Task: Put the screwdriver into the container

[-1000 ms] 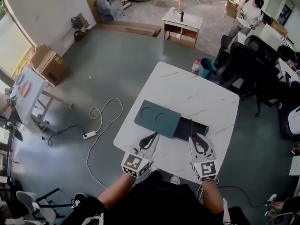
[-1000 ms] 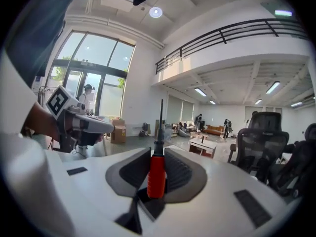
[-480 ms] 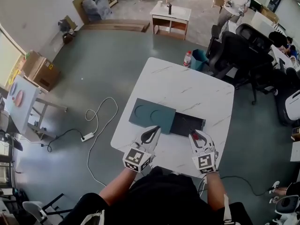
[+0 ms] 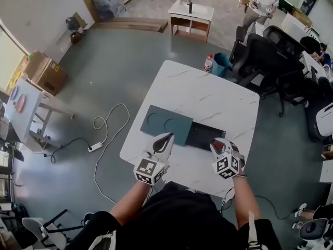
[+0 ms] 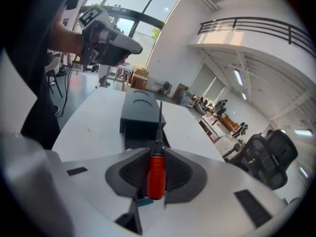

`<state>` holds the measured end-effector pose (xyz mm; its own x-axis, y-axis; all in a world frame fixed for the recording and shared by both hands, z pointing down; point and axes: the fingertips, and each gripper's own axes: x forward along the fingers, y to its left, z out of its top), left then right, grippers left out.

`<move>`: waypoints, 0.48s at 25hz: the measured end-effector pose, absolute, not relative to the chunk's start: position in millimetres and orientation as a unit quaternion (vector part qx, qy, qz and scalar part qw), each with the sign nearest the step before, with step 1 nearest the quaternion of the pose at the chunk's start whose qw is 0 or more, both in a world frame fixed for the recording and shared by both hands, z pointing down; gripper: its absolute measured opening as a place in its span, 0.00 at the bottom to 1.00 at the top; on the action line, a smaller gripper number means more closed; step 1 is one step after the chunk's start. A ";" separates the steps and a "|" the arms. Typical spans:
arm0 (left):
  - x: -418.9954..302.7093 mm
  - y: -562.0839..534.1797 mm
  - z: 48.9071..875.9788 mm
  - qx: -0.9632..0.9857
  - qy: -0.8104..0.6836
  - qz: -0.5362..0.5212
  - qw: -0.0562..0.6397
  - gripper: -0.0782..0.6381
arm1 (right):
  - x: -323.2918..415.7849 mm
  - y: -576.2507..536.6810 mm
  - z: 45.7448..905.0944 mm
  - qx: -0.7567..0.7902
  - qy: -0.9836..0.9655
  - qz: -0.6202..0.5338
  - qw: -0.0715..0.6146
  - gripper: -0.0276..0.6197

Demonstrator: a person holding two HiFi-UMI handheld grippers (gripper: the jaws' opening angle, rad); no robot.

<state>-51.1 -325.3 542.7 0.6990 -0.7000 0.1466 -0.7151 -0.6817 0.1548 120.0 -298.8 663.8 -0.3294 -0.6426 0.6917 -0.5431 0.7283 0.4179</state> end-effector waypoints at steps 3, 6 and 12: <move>-53.0 -326.9 546.7 0.915 -0.390 0.043 0.098 0.12 | 119.2 -301.6 684.4 0.326 -0.810 -0.048 0.484 0.18; -54.0 -325.8 547.5 0.913 -0.393 0.045 0.102 0.12 | 116.8 -303.3 700.4 0.290 -0.805 -0.052 0.515 0.18; -52.7 -320.4 551.1 0.911 -0.396 0.044 0.108 0.12 | 112.9 -305.9 736.2 0.226 -0.795 -0.047 0.562 0.18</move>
